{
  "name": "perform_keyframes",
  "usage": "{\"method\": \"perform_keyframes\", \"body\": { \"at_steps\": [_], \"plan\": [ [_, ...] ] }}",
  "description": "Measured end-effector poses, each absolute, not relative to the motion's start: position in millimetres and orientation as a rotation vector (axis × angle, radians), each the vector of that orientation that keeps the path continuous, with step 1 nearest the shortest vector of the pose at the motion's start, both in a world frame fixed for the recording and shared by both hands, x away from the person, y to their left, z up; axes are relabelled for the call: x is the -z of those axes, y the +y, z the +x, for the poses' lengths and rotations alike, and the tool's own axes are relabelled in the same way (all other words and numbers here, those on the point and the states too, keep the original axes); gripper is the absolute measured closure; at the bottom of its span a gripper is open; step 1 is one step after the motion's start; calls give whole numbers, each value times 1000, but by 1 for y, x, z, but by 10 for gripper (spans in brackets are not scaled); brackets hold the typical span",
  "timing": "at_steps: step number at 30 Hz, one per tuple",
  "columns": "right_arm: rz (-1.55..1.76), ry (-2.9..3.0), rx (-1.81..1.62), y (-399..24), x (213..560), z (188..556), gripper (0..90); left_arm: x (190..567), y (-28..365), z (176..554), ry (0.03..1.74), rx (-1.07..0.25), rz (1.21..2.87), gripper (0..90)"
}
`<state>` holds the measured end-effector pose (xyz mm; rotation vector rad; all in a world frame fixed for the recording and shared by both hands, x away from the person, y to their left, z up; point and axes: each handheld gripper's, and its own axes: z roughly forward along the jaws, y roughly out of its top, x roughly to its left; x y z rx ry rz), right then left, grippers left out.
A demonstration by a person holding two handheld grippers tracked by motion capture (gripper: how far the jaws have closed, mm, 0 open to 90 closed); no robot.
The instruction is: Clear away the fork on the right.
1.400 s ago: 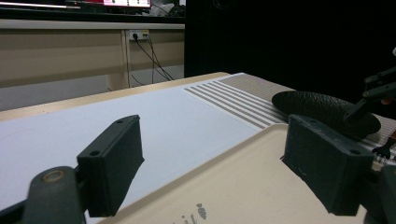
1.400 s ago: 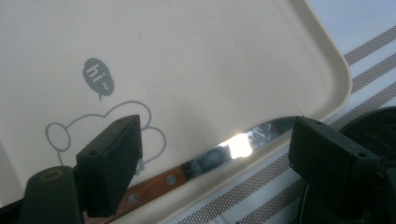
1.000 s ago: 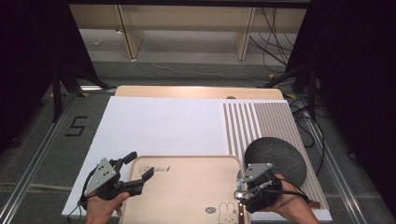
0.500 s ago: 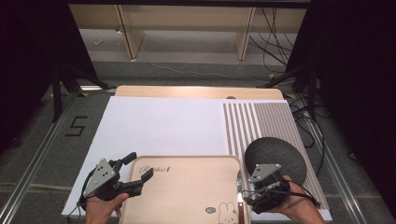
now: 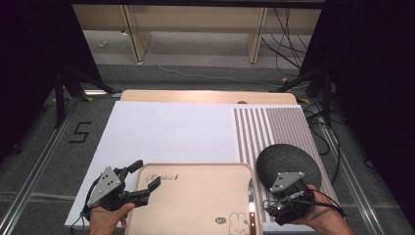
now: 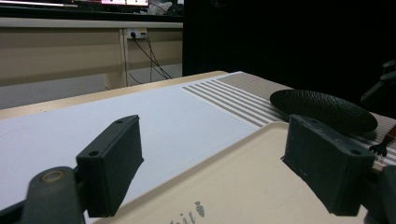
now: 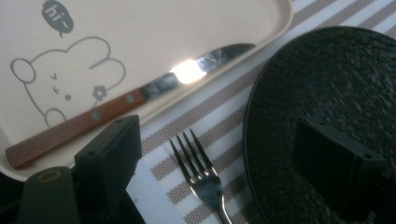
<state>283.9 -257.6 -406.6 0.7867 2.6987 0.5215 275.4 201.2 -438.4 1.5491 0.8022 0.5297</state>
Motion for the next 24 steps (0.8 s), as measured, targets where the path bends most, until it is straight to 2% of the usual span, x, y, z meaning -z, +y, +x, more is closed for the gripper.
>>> {"method": "perform_keyframes", "body": {
  "at_steps": [24],
  "plan": [
    [836, 2758, -319, -303, 407, 266, 234, 440, 202, 275, 807, -534, 1552, 183]
  ]
}}
